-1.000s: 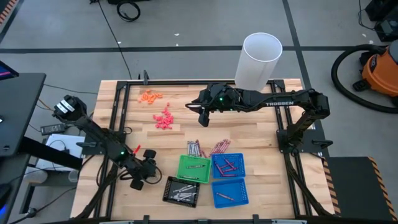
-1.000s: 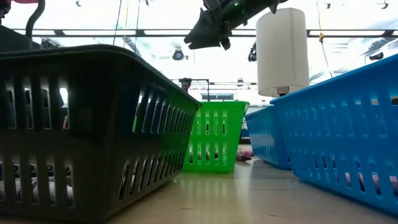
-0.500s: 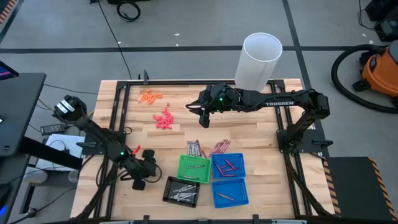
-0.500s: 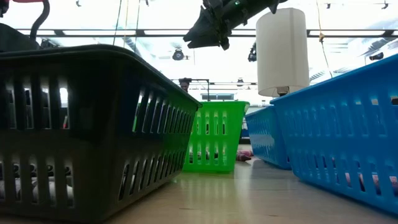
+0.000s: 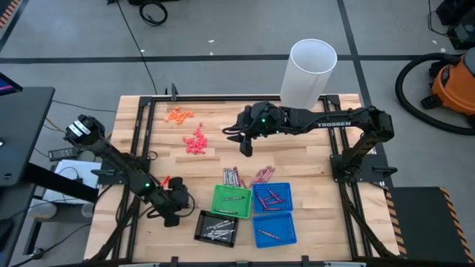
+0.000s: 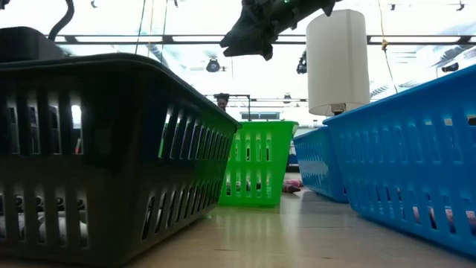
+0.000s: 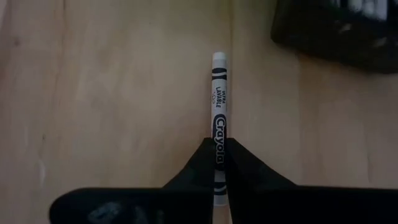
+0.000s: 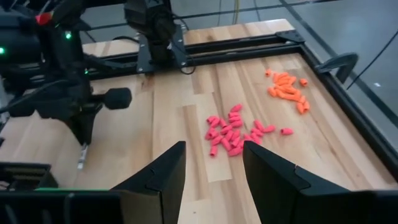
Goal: Sort crayons
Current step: Put the white crayon into the black bin
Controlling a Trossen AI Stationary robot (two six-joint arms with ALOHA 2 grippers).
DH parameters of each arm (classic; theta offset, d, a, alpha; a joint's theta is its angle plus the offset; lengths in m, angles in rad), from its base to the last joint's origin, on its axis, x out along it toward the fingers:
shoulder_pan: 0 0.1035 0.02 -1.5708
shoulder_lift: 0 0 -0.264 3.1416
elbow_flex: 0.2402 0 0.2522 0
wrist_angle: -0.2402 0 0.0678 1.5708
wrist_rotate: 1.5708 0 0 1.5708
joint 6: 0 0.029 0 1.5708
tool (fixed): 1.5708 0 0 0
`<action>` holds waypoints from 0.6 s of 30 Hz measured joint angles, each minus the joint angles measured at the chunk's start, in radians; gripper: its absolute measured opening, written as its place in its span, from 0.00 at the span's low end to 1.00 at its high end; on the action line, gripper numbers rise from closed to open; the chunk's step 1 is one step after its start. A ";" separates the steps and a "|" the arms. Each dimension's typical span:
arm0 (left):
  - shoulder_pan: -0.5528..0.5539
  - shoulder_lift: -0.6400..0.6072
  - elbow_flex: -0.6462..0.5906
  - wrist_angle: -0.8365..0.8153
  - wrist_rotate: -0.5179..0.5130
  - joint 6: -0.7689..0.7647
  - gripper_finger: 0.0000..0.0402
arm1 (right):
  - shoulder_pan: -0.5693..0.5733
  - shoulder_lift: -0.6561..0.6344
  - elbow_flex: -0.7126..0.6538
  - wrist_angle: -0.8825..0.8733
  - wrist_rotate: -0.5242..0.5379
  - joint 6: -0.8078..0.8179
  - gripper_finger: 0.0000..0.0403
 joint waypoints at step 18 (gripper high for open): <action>-0.004 -0.003 0.288 -0.306 -0.087 -0.054 0.04 | 0.021 0.000 0.000 -0.119 -0.076 -0.085 0.42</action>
